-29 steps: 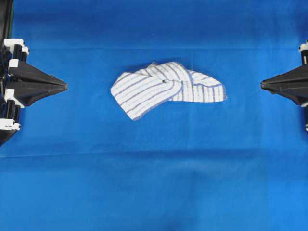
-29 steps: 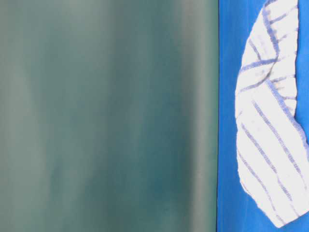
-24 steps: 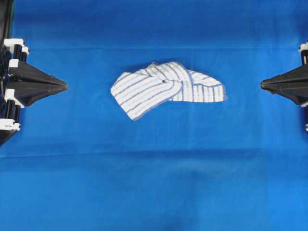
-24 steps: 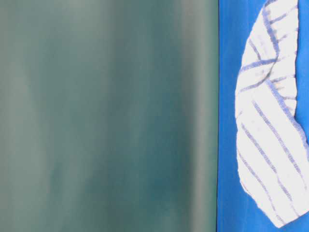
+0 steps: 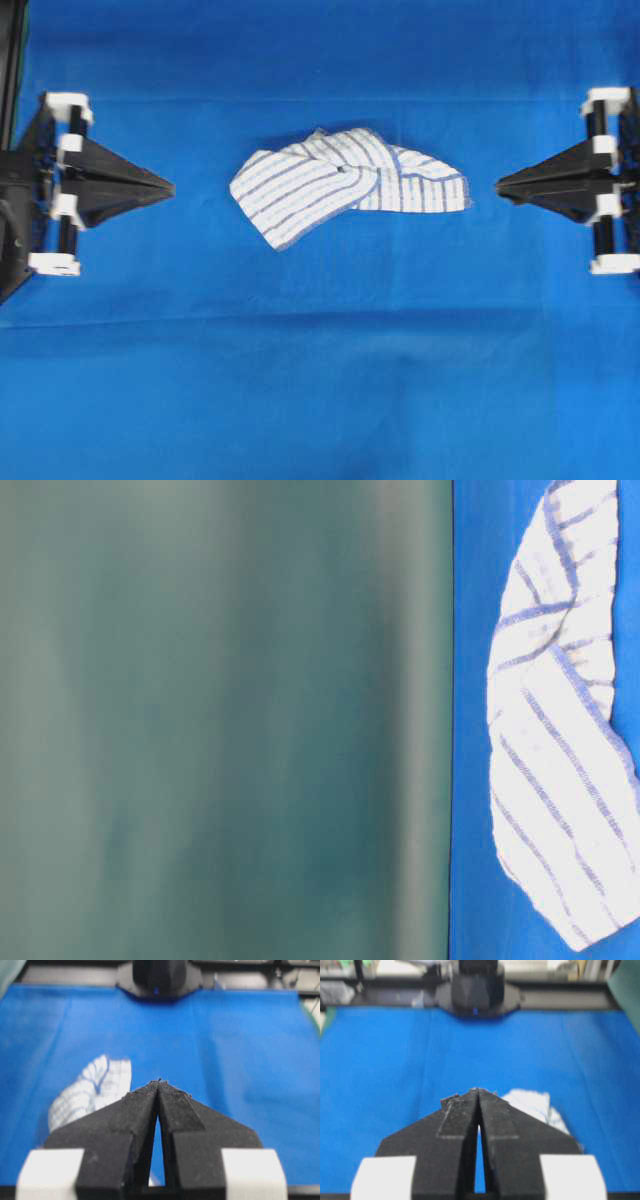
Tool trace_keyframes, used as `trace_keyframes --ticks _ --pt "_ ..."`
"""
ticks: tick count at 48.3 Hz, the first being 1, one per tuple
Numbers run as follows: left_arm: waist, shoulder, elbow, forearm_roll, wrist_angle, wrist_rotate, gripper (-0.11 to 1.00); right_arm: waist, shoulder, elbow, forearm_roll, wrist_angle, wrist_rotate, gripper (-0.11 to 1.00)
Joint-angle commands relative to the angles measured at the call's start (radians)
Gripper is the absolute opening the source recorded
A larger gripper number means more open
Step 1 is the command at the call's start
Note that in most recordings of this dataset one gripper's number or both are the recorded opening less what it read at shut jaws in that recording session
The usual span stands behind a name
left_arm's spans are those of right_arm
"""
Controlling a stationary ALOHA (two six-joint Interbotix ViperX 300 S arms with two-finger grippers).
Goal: Lift the towel with both arms.
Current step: 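Move both grippers inward and grasp opposite edges of the striped towel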
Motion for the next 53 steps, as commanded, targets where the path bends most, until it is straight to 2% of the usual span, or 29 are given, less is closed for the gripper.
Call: trace_keyframes --ticks 1,6,7,13,17,19,24,33,53 --pt "0.005 0.061 -0.026 -0.002 -0.023 0.0 0.05 -0.02 0.058 -0.026 0.005 -0.003 0.005 0.0" --pt "0.006 0.147 -0.044 -0.002 -0.037 -0.002 0.29 -0.035 0.135 -0.035 0.005 -0.003 0.006 0.01" --pt "0.006 0.175 -0.052 -0.002 -0.04 -0.002 0.36 -0.035 0.152 -0.04 0.006 -0.003 0.006 0.04" --pt "0.006 0.299 -0.087 -0.002 -0.041 -0.002 0.73 -0.038 0.262 -0.066 0.006 0.011 0.005 0.41" --pt "0.006 0.387 -0.123 -0.002 -0.04 -0.002 0.88 -0.044 0.339 -0.086 0.006 0.035 0.005 0.62" --pt "0.006 0.428 -0.141 -0.002 -0.04 -0.002 0.88 -0.052 0.376 -0.097 0.006 0.046 0.005 0.67" --pt "0.011 0.537 -0.19 -0.002 -0.04 -0.002 0.88 -0.072 0.482 -0.123 0.008 0.052 0.006 0.63" --pt "0.025 0.687 -0.239 -0.002 -0.04 0.0 0.9 -0.097 0.635 -0.173 0.014 0.057 0.006 0.63" --pt "0.041 0.917 -0.287 -0.002 -0.054 0.0 0.9 -0.161 0.81 -0.232 0.017 0.052 0.006 0.63"
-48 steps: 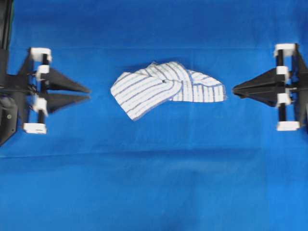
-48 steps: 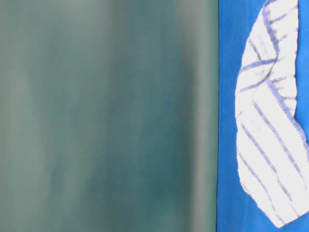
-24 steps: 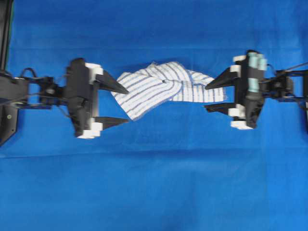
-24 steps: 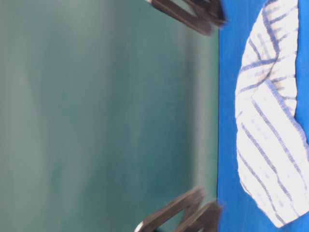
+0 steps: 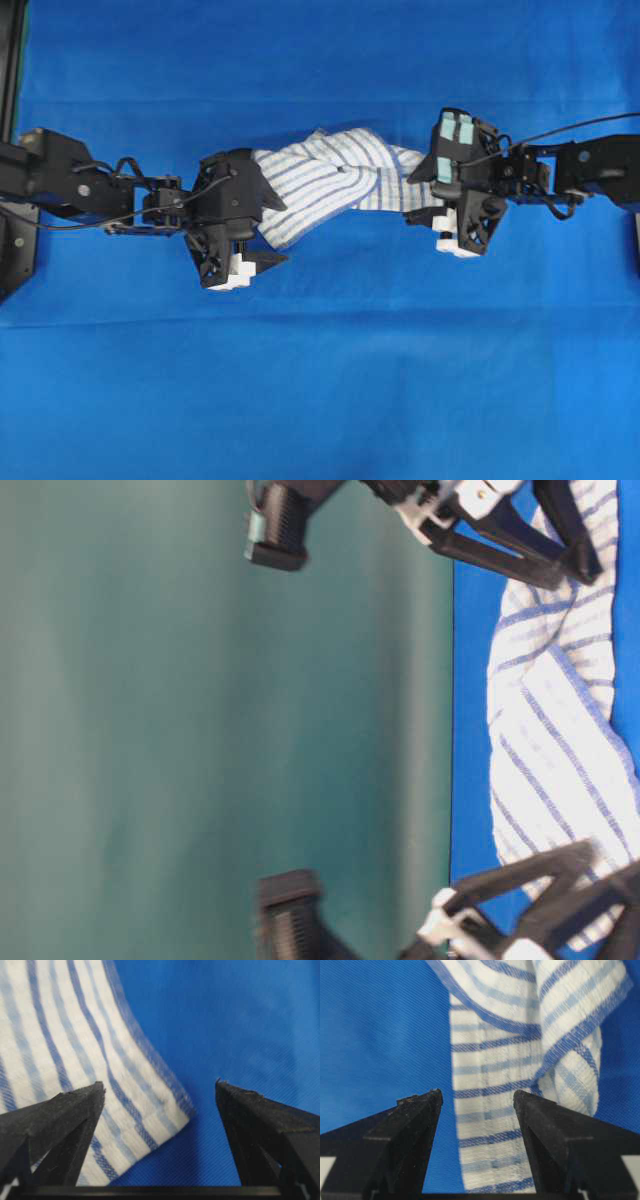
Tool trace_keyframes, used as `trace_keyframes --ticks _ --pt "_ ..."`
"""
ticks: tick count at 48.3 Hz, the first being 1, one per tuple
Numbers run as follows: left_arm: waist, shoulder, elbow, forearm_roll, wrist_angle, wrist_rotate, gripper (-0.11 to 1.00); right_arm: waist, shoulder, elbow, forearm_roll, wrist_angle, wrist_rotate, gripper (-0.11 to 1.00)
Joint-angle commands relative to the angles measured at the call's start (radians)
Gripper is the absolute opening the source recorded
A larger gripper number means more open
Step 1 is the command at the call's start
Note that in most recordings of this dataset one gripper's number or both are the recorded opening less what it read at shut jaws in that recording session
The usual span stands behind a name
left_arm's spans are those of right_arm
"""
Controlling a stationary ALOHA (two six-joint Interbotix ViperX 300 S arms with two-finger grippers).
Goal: Lift the towel with both arms.
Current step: 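Move both grippers inward and grasp opposite edges of the striped towel, then lift the towel upward and pull grippers apart to spread it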
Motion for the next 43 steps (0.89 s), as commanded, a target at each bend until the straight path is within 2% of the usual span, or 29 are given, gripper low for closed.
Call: trace_keyframes --ticks 1,12,20,22,26,31,35,37,43 --pt "0.006 0.018 -0.02 -0.002 -0.008 0.002 0.9 -0.017 0.009 -0.023 0.005 -0.009 0.002 0.63" --pt "0.021 0.058 -0.031 -0.002 -0.005 0.002 0.9 -0.048 0.064 -0.034 0.003 -0.012 0.002 0.64" --pt "0.031 0.057 -0.031 -0.002 0.031 0.003 0.83 -0.049 0.067 -0.034 0.003 -0.012 0.0 0.62" --pt "0.034 0.057 -0.032 -0.002 0.051 0.003 0.77 -0.049 0.069 -0.034 0.002 -0.012 0.0 0.61" --pt "0.035 0.057 -0.032 -0.002 0.077 0.003 0.55 -0.049 0.069 -0.035 0.0 -0.012 -0.003 0.53" --pt "0.038 0.054 -0.032 -0.002 0.098 0.002 0.24 -0.048 0.066 -0.035 0.0 -0.011 -0.003 0.27" --pt "0.04 0.046 -0.032 -0.002 0.115 0.003 0.06 -0.049 0.063 -0.034 0.0 -0.008 -0.003 0.06" --pt "0.04 0.035 -0.034 -0.002 0.127 0.002 0.01 -0.049 0.06 -0.034 0.0 -0.008 -0.002 0.04" --pt "0.04 -0.009 -0.035 -0.002 0.164 0.0 0.01 -0.048 0.041 -0.034 0.003 -0.006 0.0 0.04"
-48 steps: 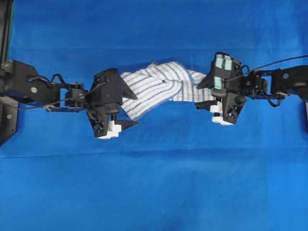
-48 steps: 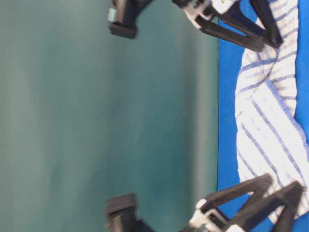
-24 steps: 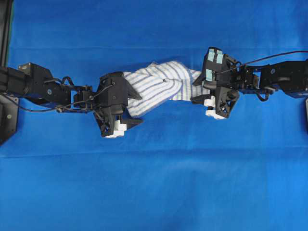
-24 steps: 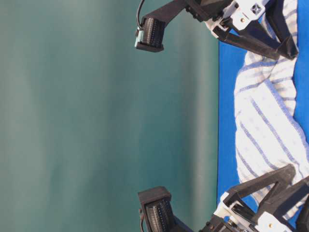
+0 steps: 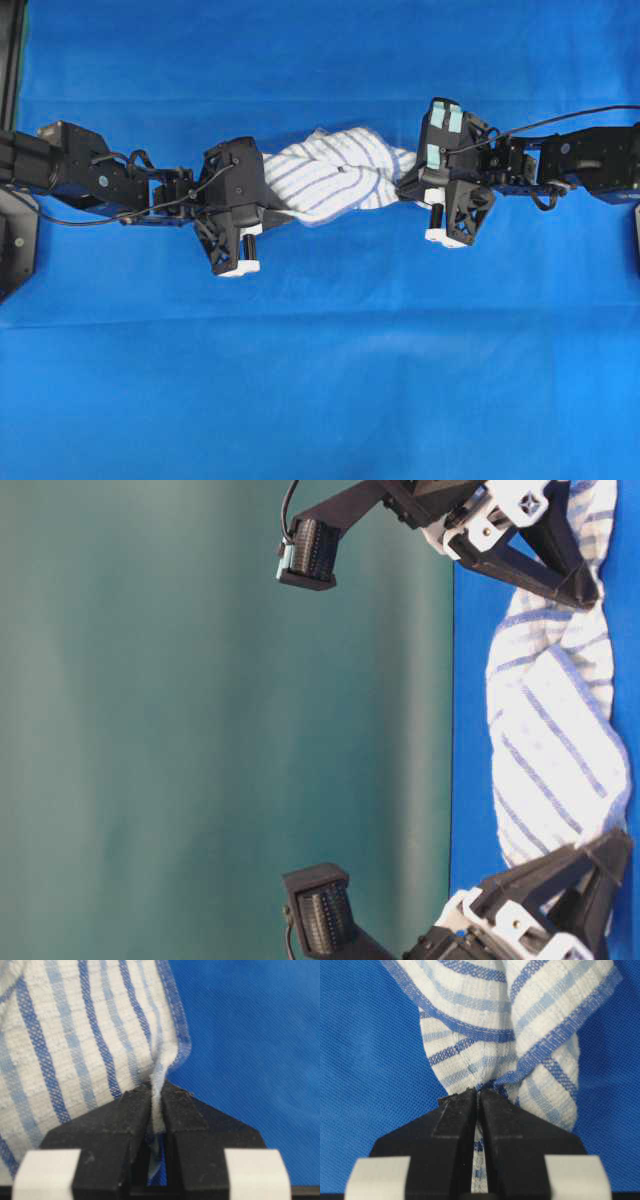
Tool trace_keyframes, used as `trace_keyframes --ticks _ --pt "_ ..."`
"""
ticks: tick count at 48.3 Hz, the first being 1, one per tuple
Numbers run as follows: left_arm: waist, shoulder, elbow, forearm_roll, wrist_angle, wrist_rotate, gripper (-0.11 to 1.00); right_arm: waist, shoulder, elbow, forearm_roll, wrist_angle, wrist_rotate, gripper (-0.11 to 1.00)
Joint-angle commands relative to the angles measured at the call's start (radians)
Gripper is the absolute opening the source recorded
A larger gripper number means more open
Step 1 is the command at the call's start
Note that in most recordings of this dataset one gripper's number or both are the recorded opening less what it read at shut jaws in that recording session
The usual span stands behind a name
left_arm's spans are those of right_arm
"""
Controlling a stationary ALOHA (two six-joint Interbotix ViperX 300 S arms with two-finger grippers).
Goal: Lift the towel with both arms.
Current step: 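Lift the towel upward and pull grippers apart to spread it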
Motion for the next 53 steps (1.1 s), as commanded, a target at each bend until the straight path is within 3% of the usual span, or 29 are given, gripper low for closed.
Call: trace_keyframes --ticks 1,18,32,53 --pt "-0.003 -0.051 -0.006 0.002 0.025 -0.003 0.01 -0.006 -0.032 -0.008 0.003 0.006 0.002 0.04" --pt "0.021 -0.33 -0.028 0.002 0.241 -0.008 0.01 -0.006 -0.241 -0.054 0.003 0.158 0.0 0.04" --pt "0.035 -0.537 -0.052 0.002 0.322 -0.009 0.01 -0.006 -0.414 -0.14 -0.005 0.301 -0.011 0.04" --pt "0.035 -0.729 -0.218 0.002 0.54 -0.011 0.01 -0.008 -0.561 -0.311 -0.029 0.469 -0.023 0.04"
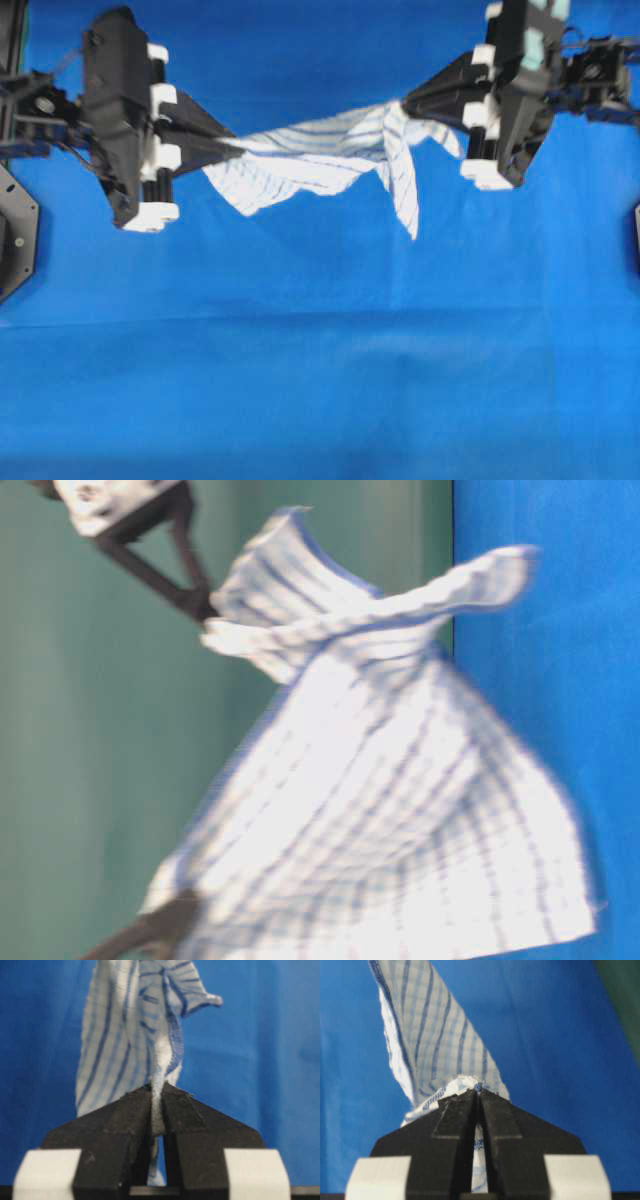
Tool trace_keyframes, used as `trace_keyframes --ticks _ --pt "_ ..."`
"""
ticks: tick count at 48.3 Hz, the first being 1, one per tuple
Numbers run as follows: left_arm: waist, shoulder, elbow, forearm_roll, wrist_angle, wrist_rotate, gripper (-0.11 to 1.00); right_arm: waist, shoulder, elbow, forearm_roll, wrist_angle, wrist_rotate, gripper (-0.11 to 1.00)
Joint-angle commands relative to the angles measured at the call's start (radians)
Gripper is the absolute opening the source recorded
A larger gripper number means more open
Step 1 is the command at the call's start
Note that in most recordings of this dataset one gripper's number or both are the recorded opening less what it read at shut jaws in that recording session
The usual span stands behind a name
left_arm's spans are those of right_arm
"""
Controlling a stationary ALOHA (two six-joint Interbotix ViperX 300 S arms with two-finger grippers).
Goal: Lift the towel with both arms.
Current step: 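Lift the towel upward and pull grippers apart to spread it, then lower the towel back onto the table and open both grippers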
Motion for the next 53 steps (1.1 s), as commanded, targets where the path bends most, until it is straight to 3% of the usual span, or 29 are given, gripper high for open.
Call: trace_keyframes --ticks 1,20,44,48,51,53 --pt "0.002 -0.032 -0.066 0.002 0.041 0.0 0.01 -0.003 -0.035 -0.064 -0.012 0.029 -0.002 0.04" --pt "0.002 -0.078 -0.219 0.002 0.181 0.006 0.01 -0.002 -0.08 -0.245 -0.054 0.153 -0.003 0.04" --pt "0.002 -0.081 -0.224 0.002 0.184 0.002 0.02 -0.002 -0.069 -0.255 -0.054 0.144 -0.023 0.04" --pt "0.003 -0.081 -0.224 0.002 0.181 -0.002 0.12 -0.002 -0.069 -0.255 -0.054 0.14 -0.023 0.05" --pt "0.002 -0.083 -0.222 0.002 0.179 -0.002 0.29 -0.002 -0.069 -0.255 -0.054 0.141 -0.023 0.07" --pt "0.002 -0.084 -0.222 0.002 0.178 -0.002 0.42 -0.003 -0.071 -0.255 -0.054 0.141 -0.018 0.16"
